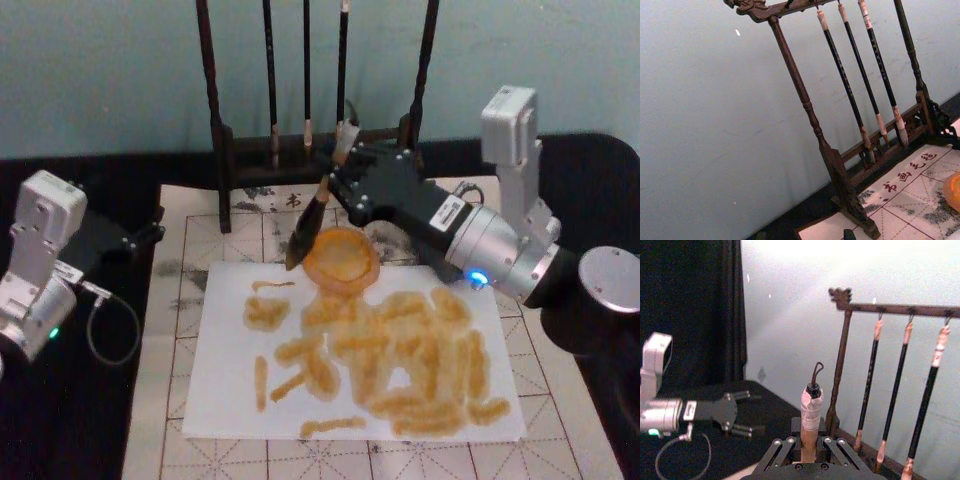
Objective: Pick up the brush from the inkstone, write on the paper, then place the brush back to its original position.
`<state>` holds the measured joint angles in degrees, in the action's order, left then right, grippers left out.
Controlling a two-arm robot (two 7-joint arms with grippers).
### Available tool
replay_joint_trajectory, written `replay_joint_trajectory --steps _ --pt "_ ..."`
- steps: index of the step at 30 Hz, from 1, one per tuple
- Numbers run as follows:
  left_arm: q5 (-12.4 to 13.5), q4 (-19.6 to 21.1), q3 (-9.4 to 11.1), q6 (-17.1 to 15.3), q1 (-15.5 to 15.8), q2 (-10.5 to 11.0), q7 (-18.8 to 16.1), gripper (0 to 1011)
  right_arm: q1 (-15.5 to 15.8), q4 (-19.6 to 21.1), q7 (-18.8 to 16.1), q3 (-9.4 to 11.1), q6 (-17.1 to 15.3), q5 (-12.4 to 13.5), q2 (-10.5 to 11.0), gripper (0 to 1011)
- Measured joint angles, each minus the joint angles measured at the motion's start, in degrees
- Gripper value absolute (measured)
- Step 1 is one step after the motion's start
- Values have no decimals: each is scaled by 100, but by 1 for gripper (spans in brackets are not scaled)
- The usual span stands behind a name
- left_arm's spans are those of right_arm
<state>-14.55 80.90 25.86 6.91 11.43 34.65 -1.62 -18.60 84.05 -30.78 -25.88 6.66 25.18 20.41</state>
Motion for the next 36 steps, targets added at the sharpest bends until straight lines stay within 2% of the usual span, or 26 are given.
replay_joint_trajectory --steps 5,10,13,20,29,36 --pt "0 0 0 0 0 0 0 1001 109 208 23 198 -112 320 27 184" --pt "0 0 0 0 0 0 0 1001 242 336 173 480 -288 778 46 184" --pt "0 0 0 0 0 0 0 1001 298 356 258 597 -371 964 53 184" --pt "0 0 0 0 0 0 0 1001 451 307 560 887 -681 1589 33 184" --pt "0 0 0 0 0 0 0 1001 540 117 959 1009 -897 1978 -67 184" --pt "0 0 0 0 0 0 0 1001 488 -172 1327 1061 -1065 2301 -257 184"
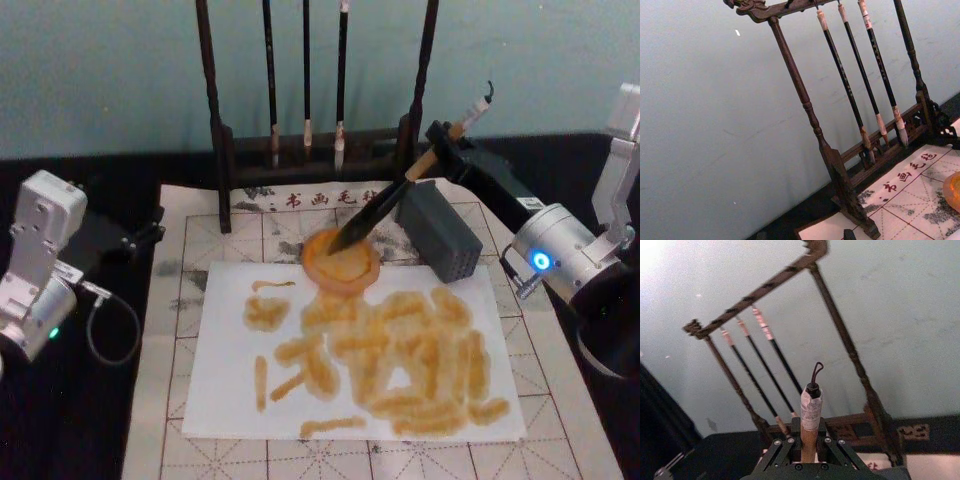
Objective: Pick up the brush from the inkstone, write on the paper, then place the brush back to its original position.
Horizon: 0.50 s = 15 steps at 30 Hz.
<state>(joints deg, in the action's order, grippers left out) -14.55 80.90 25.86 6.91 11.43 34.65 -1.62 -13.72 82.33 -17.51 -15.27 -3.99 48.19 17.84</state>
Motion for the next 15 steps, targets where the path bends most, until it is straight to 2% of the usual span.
replay_joint_trajectory --steps 8,15 --pt "0 0 0 0 0 0 0 1001 -121 -299 299 85 -97 333 -206 184" --pt "0 0 0 0 0 0 0 1001 -275 -582 487 149 -258 736 -362 184"
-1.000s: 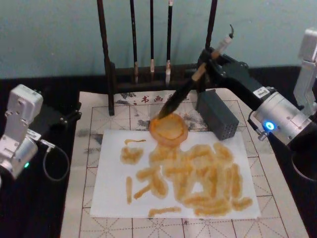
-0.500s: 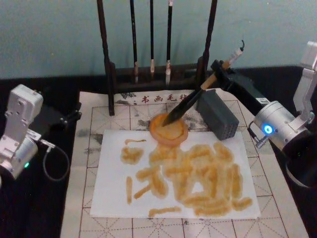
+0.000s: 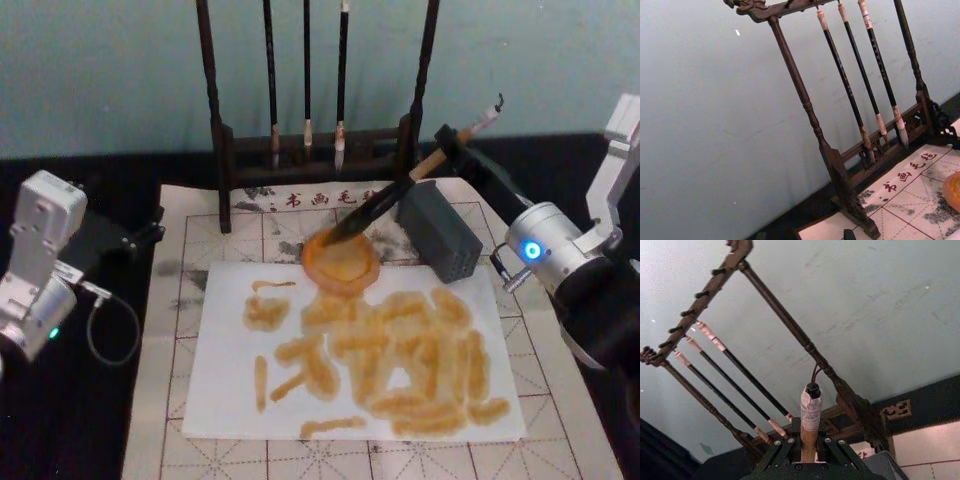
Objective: Pick up the brush from the inkstone, write on the paper, then place the brush back to its original position.
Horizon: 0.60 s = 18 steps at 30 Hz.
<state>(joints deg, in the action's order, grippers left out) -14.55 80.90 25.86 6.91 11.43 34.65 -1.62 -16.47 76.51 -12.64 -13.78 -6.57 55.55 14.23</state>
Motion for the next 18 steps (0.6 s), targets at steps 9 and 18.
replay_joint_trajectory --steps 9,18 --pt "0 0 0 0 0 0 0 1001 -109 -203 97 -74 -68 213 -27 184" --pt "0 0 0 0 0 0 0 1001 -130 -258 211 -166 -63 343 24 184"
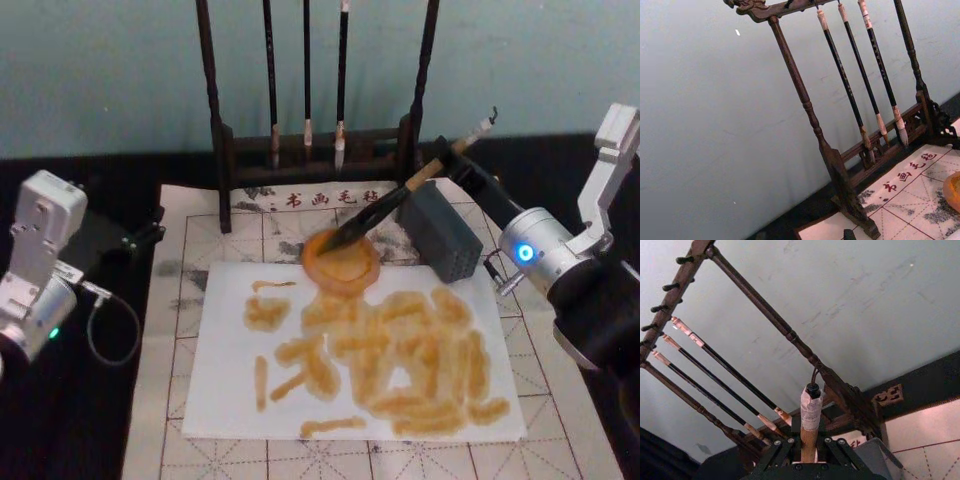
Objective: Pick up the brush from the inkstone, write on the paper, then place the brush back to its original position.
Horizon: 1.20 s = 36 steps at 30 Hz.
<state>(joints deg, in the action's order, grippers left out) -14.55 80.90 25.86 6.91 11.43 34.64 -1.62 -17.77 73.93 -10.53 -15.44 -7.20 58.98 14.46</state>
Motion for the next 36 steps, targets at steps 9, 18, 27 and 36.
replay_joint_trajectory --steps 9,18,27,36 --pt "0 0 0 0 0 0 0 1001 -5 -29 123 -68 10 106 38 184" --pt "0 0 0 0 0 0 0 1001 8 -54 247 -72 6 273 45 184" --pt "0 0 0 0 0 0 0 1001 11 -104 326 -65 17 434 45 184" --pt "0 0 0 0 0 0 0 1001 13 -122 372 -75 25 513 53 184"
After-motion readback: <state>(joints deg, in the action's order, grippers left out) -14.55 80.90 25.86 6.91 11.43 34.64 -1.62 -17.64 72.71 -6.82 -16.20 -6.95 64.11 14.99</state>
